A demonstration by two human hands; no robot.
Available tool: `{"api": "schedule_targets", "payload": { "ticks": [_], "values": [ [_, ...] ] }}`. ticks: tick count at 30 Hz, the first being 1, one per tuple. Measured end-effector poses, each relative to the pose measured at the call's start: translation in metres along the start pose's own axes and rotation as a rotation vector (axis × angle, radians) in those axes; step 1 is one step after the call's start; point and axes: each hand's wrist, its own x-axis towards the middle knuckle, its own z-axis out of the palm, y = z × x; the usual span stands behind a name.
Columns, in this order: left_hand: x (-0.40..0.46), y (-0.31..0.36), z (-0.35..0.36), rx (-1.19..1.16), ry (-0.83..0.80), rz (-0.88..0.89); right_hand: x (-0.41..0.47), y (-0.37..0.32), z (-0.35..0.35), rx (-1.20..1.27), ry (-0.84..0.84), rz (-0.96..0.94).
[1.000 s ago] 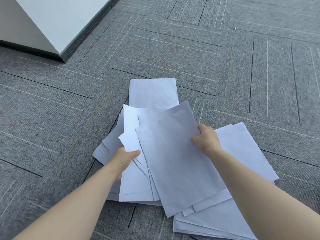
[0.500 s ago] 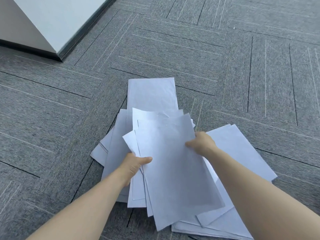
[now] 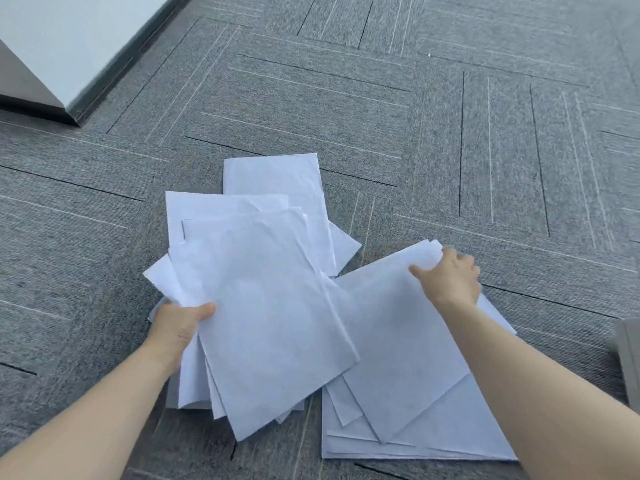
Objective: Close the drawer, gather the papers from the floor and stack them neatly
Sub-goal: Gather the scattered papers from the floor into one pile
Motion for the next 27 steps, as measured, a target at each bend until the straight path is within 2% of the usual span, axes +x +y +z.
{"api": "schedule_targets", "payload": {
  "ticks": [4, 27],
  "values": [
    [0.0, -0.001, 0.0, -0.015, -0.013, -0.013, 0.015, 0.027, -0.013, -0.053, -0.044, 0.117],
    [-0.015, 0.001, 0.027, 0.007, -0.096, -0.032, 0.023, 0.034, -0.019, -0.144, -0.17, 0.122]
  ]
}}
